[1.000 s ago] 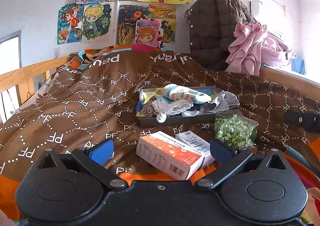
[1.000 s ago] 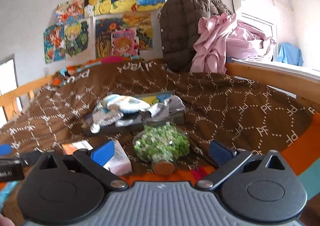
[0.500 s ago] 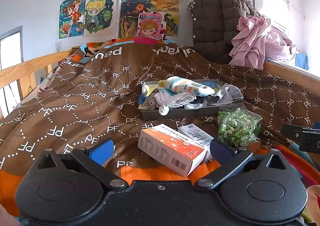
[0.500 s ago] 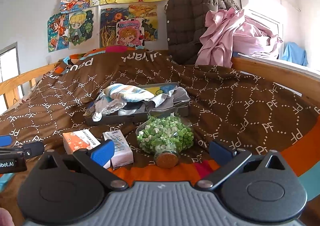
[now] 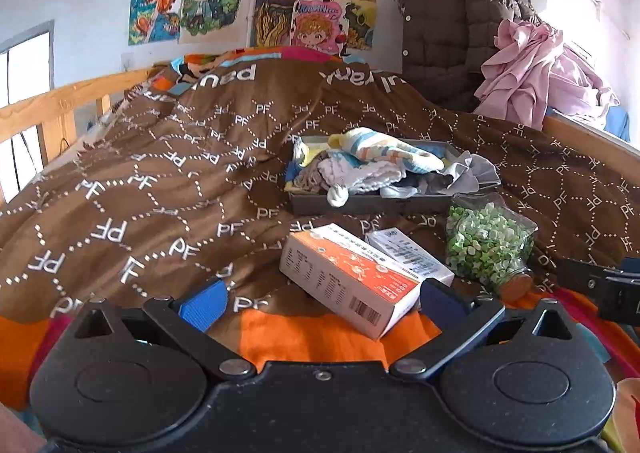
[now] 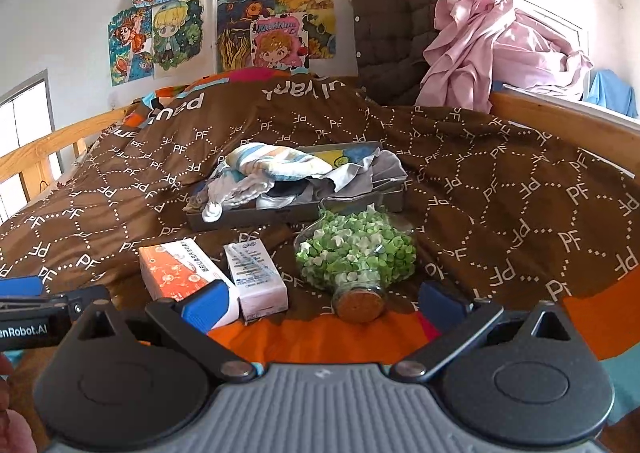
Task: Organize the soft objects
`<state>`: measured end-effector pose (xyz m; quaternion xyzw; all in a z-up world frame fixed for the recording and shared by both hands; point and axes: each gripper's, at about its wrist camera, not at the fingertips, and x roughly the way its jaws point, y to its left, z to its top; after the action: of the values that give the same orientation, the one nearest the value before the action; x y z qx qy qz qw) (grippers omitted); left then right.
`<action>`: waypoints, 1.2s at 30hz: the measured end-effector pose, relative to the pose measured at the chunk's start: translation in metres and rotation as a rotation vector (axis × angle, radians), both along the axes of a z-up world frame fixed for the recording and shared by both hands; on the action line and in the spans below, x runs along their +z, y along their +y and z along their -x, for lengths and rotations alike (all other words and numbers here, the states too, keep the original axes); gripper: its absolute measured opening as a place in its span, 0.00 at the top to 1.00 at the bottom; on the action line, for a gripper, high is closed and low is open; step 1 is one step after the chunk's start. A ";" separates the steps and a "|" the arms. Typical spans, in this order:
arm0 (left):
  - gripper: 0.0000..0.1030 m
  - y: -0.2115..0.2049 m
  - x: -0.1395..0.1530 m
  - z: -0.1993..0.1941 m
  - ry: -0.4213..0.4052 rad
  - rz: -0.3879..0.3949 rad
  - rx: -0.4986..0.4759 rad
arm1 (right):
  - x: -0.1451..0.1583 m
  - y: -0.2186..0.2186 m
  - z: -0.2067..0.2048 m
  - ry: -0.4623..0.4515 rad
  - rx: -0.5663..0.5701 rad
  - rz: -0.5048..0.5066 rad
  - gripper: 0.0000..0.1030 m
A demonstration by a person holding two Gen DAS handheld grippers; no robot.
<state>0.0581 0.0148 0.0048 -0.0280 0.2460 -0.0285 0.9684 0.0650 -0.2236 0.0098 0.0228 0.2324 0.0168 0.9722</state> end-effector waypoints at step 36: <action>0.01 -0.011 -0.020 -0.017 0.046 0.014 0.011 | -0.017 -0.010 -0.030 0.103 0.012 0.035 0.00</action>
<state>0.0747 0.0041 -0.0151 -0.0368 0.2679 -0.0242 0.9624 0.0948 -0.2334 -0.0072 0.0055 0.2826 0.0172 0.9591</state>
